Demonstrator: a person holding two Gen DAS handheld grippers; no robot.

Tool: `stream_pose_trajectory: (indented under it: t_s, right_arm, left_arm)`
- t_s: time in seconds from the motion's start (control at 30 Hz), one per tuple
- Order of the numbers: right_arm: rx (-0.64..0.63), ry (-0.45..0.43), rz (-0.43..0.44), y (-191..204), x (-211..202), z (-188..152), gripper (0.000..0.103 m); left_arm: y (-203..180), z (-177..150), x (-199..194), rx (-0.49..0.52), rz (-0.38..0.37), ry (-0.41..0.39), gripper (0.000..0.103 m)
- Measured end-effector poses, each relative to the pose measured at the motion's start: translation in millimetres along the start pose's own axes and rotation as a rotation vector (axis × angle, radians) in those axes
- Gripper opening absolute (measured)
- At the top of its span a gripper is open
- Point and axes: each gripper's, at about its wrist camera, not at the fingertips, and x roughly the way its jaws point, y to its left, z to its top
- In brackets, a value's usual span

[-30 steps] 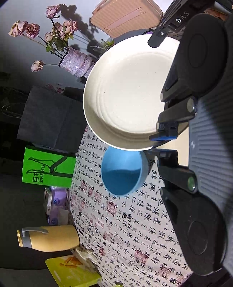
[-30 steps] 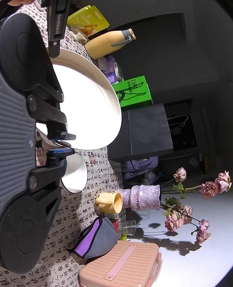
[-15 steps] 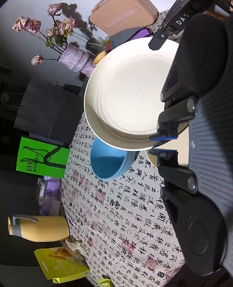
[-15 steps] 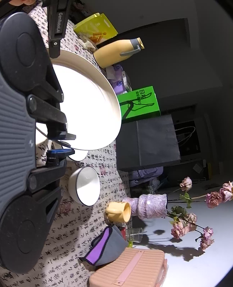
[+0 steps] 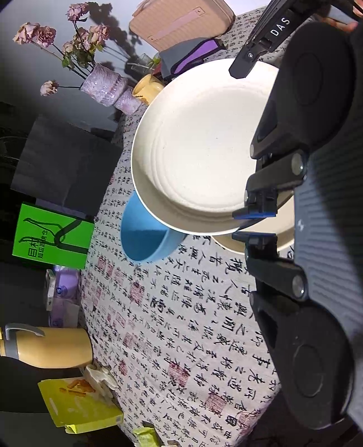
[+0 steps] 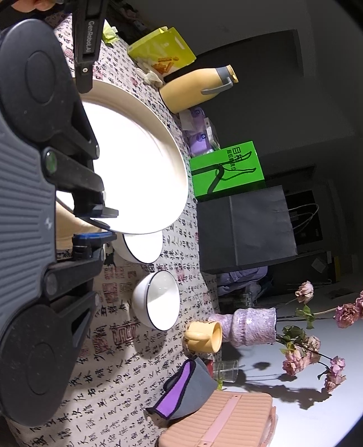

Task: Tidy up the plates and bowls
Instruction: 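Lower the held cream plate onto the other cream plate before the bowls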

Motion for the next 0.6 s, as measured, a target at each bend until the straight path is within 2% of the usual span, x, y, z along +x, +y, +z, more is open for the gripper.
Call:
stream_pose_trajectory:
  t_s: [0.6]
  right_arm:
    - [0.001,0.12,-0.013,-1,32,-35,0.01]
  left_arm:
    - [17,-24,37,-0.007,0.032,0.094,0.009]
